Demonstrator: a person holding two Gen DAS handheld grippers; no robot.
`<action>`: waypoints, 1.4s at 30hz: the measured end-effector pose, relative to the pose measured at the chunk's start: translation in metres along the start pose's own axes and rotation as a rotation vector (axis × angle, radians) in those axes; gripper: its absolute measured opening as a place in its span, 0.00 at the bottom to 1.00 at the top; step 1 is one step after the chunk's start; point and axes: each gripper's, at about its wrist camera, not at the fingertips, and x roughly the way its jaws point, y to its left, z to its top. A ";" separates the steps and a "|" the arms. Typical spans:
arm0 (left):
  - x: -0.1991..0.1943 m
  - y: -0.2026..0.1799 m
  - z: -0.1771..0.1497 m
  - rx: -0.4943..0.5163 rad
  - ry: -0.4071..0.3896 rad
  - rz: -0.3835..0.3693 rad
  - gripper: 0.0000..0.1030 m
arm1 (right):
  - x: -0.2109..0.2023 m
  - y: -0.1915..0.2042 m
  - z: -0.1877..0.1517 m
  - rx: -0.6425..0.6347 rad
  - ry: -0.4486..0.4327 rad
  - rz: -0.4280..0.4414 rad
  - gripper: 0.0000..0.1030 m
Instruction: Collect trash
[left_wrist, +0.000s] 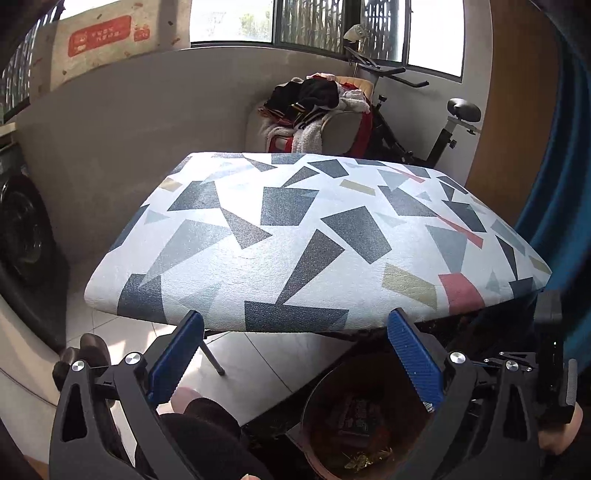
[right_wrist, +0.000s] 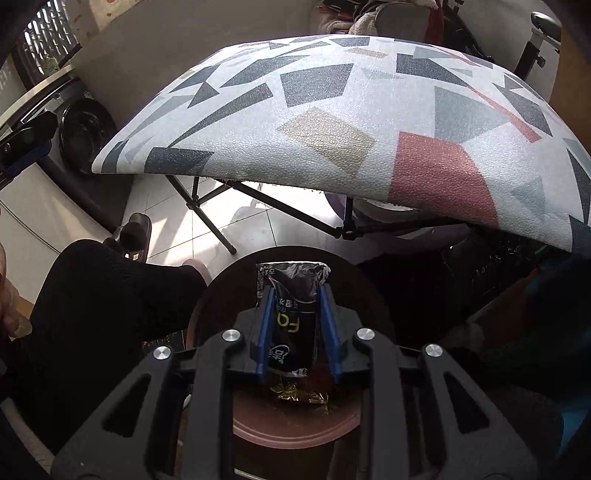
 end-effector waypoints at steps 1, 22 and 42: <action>-0.001 0.000 0.001 0.004 -0.004 0.016 0.94 | -0.001 0.000 0.001 0.000 -0.006 -0.006 0.40; -0.058 -0.019 0.083 0.105 -0.182 0.046 0.94 | -0.166 0.000 0.102 -0.054 -0.446 -0.186 0.94; -0.098 -0.014 0.118 0.068 -0.273 0.030 0.94 | -0.219 0.010 0.118 -0.046 -0.550 -0.198 0.94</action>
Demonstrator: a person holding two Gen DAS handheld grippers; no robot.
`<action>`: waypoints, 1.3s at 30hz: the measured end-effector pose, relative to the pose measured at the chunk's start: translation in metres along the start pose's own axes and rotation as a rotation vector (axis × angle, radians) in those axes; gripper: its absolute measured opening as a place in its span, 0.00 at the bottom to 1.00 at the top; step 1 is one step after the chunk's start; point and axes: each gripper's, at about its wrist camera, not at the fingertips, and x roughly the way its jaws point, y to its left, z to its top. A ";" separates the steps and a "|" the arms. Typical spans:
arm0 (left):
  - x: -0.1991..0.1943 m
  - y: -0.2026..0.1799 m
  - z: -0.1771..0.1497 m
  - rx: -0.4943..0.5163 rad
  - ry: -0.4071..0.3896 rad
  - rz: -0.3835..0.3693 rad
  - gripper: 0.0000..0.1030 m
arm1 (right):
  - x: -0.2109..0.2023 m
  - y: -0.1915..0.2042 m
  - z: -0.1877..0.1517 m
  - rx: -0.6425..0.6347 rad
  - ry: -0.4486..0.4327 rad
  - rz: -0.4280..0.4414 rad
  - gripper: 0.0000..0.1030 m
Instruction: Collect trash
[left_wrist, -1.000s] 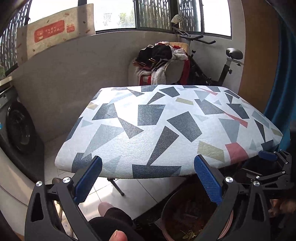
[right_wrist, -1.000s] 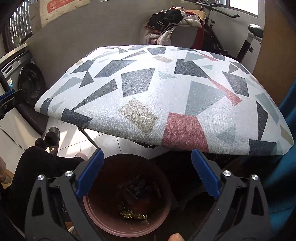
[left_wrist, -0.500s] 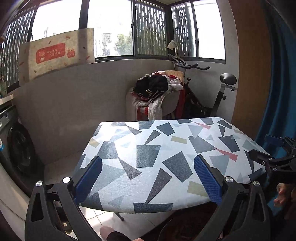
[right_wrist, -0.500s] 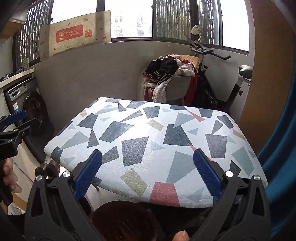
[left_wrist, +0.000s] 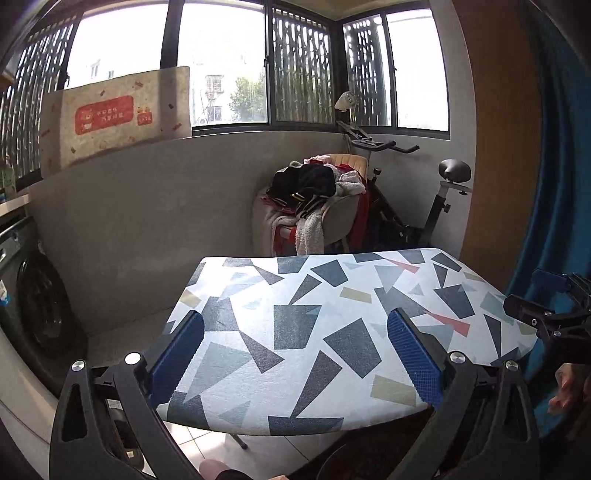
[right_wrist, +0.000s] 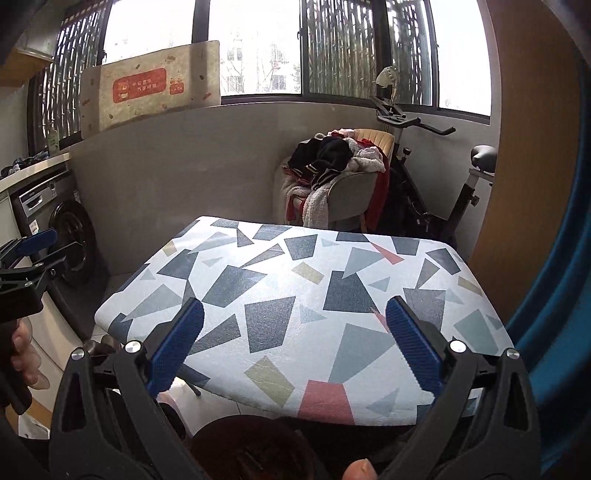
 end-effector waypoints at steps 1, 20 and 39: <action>0.000 0.000 0.001 0.002 -0.001 0.000 0.94 | 0.000 0.000 0.000 0.001 0.001 -0.001 0.94; -0.007 -0.009 0.004 0.056 -0.029 -0.003 0.94 | 0.001 -0.005 -0.002 0.034 0.004 0.002 0.94; -0.005 -0.010 0.002 0.054 -0.022 0.005 0.94 | -0.002 0.001 -0.004 0.026 0.003 -0.004 0.94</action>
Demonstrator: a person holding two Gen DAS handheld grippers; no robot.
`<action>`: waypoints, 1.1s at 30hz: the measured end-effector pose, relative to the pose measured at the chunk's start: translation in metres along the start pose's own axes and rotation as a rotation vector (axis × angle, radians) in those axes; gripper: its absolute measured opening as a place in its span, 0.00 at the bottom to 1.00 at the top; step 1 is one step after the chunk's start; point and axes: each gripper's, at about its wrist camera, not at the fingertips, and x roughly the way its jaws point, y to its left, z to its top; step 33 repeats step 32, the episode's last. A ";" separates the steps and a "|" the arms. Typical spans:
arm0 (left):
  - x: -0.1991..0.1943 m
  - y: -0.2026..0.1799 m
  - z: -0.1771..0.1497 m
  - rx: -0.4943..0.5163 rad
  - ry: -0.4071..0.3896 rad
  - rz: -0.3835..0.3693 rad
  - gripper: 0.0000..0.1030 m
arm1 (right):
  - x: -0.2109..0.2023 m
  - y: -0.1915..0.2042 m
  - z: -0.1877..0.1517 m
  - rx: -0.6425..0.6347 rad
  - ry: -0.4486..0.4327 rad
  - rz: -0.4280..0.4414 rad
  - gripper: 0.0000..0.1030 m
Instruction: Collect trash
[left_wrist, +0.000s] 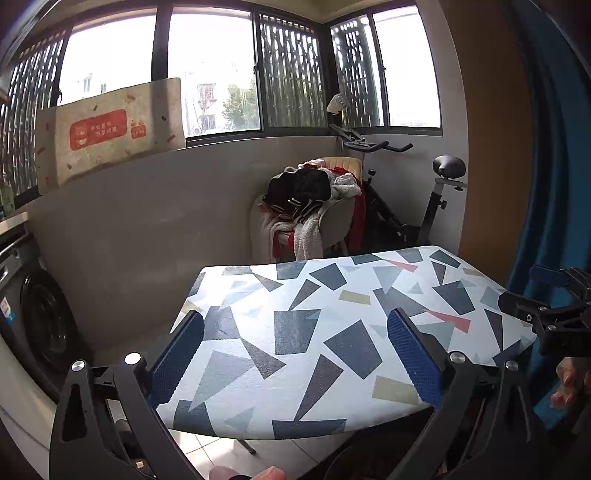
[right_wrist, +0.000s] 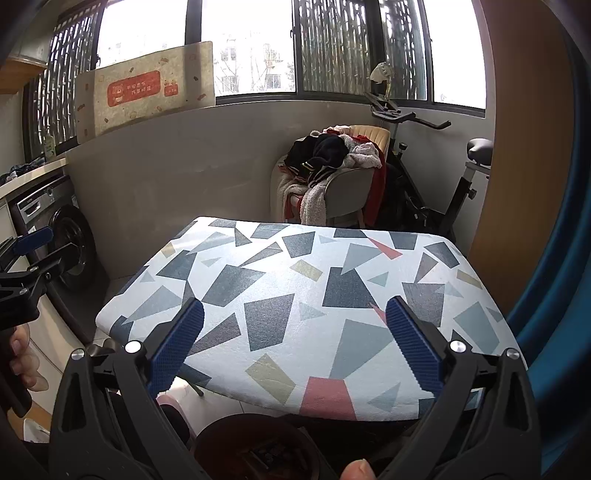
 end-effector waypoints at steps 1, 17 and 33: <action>0.000 0.000 0.001 0.002 -0.001 0.002 0.94 | 0.000 0.001 0.000 -0.001 -0.001 -0.001 0.94; -0.001 -0.002 0.001 0.004 -0.002 0.014 0.94 | -0.003 0.003 0.002 -0.017 -0.005 -0.018 0.94; -0.001 -0.003 0.000 -0.002 0.002 0.018 0.94 | -0.001 0.002 0.003 -0.014 0.004 -0.021 0.94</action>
